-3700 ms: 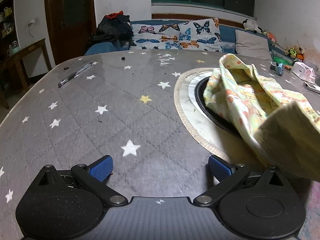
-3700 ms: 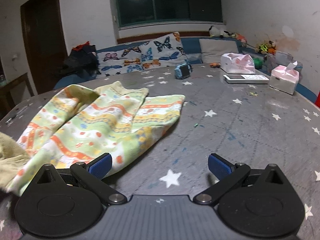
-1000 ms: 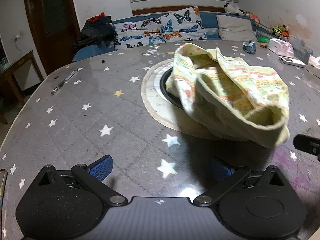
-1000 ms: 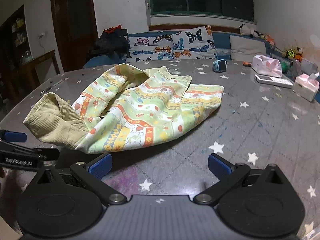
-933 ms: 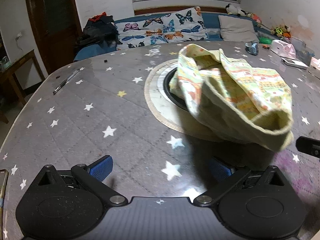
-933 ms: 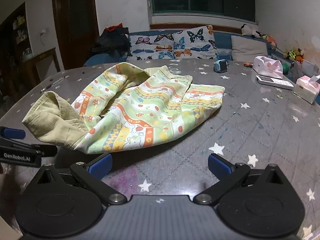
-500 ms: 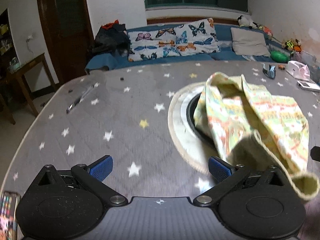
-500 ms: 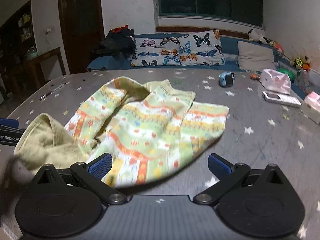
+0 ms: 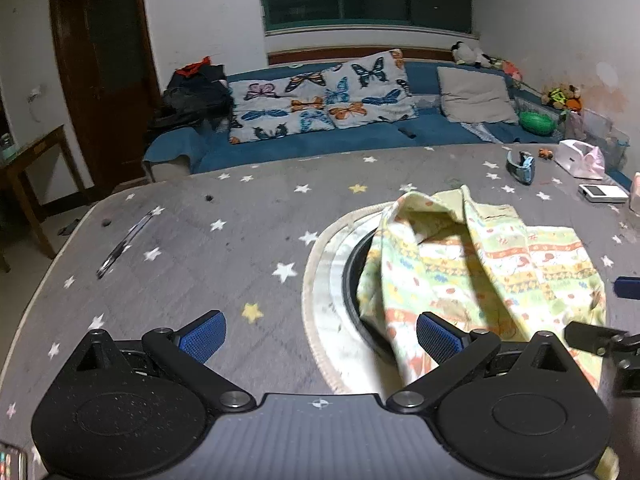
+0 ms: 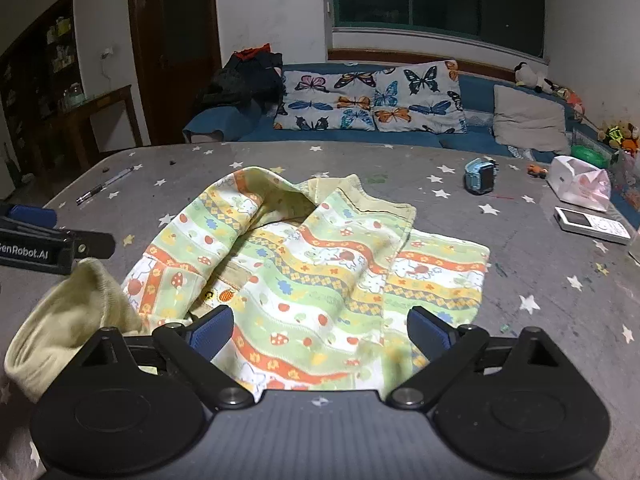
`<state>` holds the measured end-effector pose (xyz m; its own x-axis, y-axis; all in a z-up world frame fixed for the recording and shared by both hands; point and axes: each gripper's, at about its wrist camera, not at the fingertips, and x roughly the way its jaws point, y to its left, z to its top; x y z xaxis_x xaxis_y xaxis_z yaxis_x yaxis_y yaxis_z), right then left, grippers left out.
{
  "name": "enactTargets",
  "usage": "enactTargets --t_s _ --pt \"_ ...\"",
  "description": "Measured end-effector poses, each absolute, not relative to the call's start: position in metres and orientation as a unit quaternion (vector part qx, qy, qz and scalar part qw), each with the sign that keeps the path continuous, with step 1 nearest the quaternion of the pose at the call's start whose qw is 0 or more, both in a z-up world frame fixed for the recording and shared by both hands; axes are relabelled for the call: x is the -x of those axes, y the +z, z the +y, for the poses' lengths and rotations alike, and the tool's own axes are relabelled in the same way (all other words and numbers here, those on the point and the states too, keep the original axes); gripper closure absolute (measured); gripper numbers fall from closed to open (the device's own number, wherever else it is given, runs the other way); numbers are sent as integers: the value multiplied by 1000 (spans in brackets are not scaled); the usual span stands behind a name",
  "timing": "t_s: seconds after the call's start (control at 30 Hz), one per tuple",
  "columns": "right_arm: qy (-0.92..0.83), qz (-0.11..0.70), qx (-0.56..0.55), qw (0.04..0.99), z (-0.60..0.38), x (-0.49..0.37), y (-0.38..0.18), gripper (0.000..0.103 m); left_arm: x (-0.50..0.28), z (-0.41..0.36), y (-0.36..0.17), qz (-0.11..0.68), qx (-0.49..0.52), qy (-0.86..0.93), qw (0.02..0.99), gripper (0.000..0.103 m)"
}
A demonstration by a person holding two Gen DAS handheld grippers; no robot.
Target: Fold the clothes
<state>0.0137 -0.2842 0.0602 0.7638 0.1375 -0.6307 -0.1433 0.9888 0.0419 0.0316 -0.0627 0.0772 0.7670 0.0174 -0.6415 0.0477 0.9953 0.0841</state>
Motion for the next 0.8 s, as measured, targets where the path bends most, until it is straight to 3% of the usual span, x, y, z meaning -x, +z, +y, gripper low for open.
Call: enactTargets --t_s 0.63,0.8 --pt "85 353 16 932 -266 -62 47 4 -94 -90 64 354 -75 -50 931 1" --pt "75 362 18 929 -266 -78 42 5 -117 -97 60 357 -81 -63 929 7"
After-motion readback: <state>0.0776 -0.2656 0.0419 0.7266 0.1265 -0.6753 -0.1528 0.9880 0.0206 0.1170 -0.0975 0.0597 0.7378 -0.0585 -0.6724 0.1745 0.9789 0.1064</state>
